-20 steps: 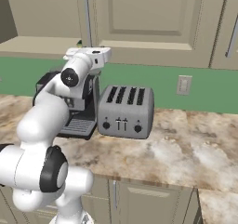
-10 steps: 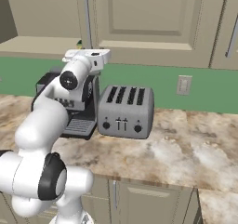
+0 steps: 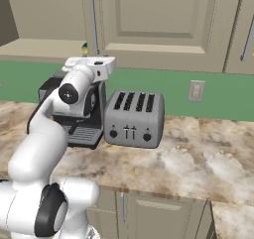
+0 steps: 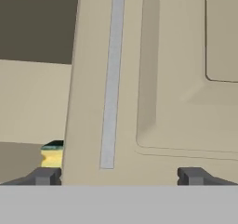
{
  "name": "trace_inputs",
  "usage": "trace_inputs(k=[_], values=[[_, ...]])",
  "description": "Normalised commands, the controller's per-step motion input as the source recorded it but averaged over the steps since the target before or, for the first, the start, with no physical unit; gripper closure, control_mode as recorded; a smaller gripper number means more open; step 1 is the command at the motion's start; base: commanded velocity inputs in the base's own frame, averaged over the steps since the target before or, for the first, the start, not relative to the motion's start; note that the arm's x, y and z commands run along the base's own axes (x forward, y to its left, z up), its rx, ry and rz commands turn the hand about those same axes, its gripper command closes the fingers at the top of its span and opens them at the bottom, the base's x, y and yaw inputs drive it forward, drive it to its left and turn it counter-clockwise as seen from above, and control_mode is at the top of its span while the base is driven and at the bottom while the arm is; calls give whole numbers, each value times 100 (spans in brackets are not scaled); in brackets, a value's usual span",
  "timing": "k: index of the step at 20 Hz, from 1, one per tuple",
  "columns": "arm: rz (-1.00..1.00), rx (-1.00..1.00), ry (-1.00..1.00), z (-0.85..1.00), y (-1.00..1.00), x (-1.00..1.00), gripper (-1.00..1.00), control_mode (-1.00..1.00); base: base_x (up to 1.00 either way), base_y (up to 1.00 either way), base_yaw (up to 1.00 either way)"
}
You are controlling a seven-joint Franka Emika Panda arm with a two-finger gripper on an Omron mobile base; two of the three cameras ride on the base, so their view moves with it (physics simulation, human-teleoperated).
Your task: Pick up the sponge and sponge from the sink, and place them back in the cabinet, and close the cabinet doors.
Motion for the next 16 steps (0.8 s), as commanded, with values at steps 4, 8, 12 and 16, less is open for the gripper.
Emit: trace_inputs(k=[4, 8, 12, 16], values=[[0, 0, 1, 11, 2, -33, -100, -100, 0, 0, 0], [-2, 0, 2, 6, 7, -32, -100, -100, 0, 0, 0], [-1, 0, 4, 0, 9, -39, -100, -100, 0, 0, 0], [0, 0, 3, 0, 8, -46, -100, -100, 0, 0, 0]])
